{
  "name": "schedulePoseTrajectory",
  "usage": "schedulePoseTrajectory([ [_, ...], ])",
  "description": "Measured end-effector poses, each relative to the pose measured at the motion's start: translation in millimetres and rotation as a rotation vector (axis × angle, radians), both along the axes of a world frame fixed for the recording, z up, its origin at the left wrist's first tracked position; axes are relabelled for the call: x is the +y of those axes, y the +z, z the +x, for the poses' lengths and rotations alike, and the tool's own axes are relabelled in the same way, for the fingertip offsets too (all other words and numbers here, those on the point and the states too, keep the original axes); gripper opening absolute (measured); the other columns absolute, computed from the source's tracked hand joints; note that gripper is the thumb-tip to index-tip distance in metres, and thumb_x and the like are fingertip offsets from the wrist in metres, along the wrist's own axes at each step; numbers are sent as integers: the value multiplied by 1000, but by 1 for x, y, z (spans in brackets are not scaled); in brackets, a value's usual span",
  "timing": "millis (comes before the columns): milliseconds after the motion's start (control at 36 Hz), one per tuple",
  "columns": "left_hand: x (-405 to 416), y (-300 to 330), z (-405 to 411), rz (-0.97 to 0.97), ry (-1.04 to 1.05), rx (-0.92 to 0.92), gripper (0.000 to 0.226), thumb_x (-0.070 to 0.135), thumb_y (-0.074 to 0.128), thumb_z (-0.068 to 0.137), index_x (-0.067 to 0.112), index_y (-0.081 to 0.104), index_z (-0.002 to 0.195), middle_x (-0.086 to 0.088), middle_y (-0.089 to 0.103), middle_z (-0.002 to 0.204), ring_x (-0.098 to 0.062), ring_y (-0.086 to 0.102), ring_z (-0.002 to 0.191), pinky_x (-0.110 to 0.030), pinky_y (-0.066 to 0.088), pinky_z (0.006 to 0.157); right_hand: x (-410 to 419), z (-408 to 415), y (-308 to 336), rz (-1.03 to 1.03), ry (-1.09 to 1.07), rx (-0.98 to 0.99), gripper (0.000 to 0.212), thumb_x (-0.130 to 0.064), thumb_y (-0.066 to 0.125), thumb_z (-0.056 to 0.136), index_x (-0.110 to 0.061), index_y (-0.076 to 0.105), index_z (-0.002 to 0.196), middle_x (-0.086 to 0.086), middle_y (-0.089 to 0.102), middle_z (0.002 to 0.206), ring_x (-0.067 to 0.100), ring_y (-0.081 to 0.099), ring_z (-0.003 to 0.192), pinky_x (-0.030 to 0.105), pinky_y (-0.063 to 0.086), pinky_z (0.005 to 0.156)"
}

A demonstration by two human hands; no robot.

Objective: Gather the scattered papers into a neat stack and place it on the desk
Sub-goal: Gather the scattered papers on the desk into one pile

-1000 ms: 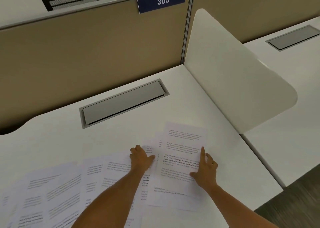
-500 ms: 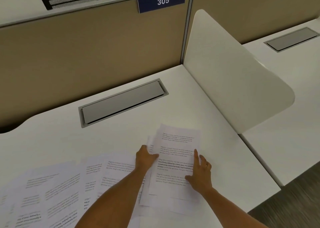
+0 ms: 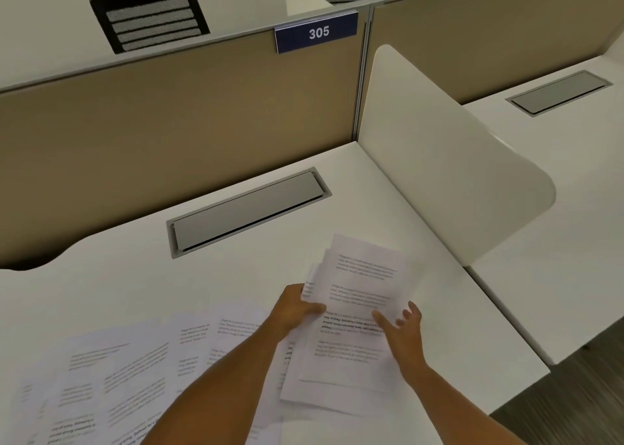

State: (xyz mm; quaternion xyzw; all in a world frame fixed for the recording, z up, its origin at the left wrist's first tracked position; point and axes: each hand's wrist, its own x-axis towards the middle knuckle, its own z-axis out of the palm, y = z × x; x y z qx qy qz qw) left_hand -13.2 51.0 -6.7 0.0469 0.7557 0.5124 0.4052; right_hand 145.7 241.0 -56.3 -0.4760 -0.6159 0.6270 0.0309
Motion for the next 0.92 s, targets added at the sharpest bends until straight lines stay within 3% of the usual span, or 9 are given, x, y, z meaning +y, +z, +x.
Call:
schedulePoseTrajectory([
  [56,-4,9,-1,44,-28,1,43,14,85,73,10,71,114,-6,76,109,-19,75,95,-34,61,82,7,3,7,-115,-12,41,99,-34,83,79,-25,20,155,11,39,155,28,46,137,43,37,109],
  [139,-13,23,-3,101,-51,5,48,14,87,71,8,70,116,-6,76,110,-20,74,99,-39,61,87,17,9,10,-236,-2,118,92,-31,83,78,-21,29,153,11,55,141,24,57,121,46,42,109],
  [222,-24,36,-6,131,-57,15,50,16,88,69,9,70,115,-5,76,111,-21,74,99,-40,61,87,22,16,19,-298,39,195,81,-35,85,74,-17,46,143,8,70,124,23,69,109,40,55,90],
  [333,-40,51,-7,149,-43,49,49,22,88,69,14,71,114,-2,76,112,-23,74,101,-41,61,86,18,19,39,-320,157,294,52,-39,87,71,-24,72,118,6,73,123,22,72,108,30,62,76],
  [444,-58,63,-4,139,-35,103,47,29,88,67,15,72,109,-1,77,108,-23,75,96,-40,62,82,5,16,54,-326,216,340,39,-28,84,78,-22,75,116,7,73,123,25,72,108,31,62,78],
  [639,-91,72,7,181,96,148,40,27,86,71,19,71,107,0,78,106,-19,76,91,-36,63,77,-32,5,70,-266,182,310,22,-10,72,88,-17,73,108,6,79,106,24,77,92,32,63,66],
  [750,-113,73,14,161,154,193,41,27,83,75,19,66,111,2,77,105,-20,76,89,-36,63,75,-58,0,74,-223,185,280,19,-11,72,89,-19,73,106,3,80,100,19,78,83,32,62,60],
  [833,-131,71,18,128,179,205,39,27,82,75,19,67,110,2,77,105,-21,76,88,-39,63,77,-76,-5,76,-178,188,305,19,-15,74,86,-19,73,105,4,80,99,22,78,86,36,63,64],
  [917,-147,70,23,132,214,227,36,29,81,76,20,70,109,2,77,103,-22,76,87,-40,63,78,-92,-8,78,-134,179,346,19,-17,75,86,-18,75,105,5,80,101,26,77,92,43,63,78],
])
